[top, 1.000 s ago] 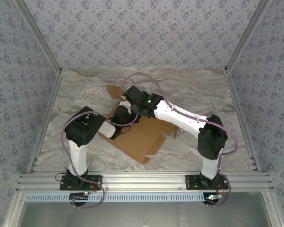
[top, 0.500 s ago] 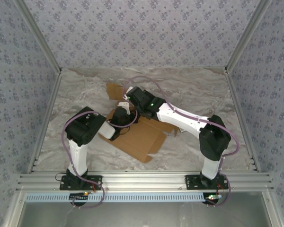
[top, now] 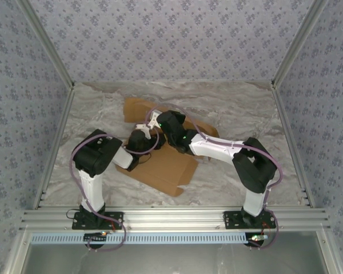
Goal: Fold the paper box
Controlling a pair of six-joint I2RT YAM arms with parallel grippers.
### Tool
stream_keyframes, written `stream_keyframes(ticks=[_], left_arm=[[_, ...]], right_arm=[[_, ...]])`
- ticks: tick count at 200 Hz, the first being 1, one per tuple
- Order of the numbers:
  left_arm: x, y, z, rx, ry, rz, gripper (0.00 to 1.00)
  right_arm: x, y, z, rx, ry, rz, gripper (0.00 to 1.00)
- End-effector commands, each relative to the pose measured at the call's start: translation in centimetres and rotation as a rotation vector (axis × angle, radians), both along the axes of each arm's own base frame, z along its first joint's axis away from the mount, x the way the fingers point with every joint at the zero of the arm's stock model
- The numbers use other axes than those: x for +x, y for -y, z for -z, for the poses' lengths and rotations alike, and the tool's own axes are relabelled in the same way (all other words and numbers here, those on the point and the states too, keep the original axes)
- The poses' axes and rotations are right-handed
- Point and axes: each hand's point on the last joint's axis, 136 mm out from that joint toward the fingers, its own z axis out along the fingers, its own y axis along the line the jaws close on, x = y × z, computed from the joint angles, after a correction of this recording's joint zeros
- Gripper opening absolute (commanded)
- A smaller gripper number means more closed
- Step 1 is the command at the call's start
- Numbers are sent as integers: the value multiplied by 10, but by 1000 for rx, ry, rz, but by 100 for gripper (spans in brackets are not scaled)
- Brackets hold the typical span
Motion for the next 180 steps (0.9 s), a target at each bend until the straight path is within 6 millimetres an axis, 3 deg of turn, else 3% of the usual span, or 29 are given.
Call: stream_keyframes(ticks=[1, 40, 63, 67, 93, 180], left_arm=[[-11, -30, 25, 77, -97, -51, 33], [-16, -49, 7, 99, -70, -70, 44], [-18, -59, -3, 116, -60, -79, 46], [-18, -61, -4, 116, -59, -82, 46], [-25, -70, -11, 119, -73, -95, 46], [-47, -77, 4, 160, -161, -81, 46]], right_arm=[[10, -3, -17, -26, 107, -12, 0], [15, 2, -15, -47, 97, -31, 0], [15, 2, -23, -26, 101, -55, 0], [13, 6, -11, -47, 84, -57, 0], [18, 12, -14, -52, 90, -54, 0], [18, 10, 0, -83, 131, -93, 0]])
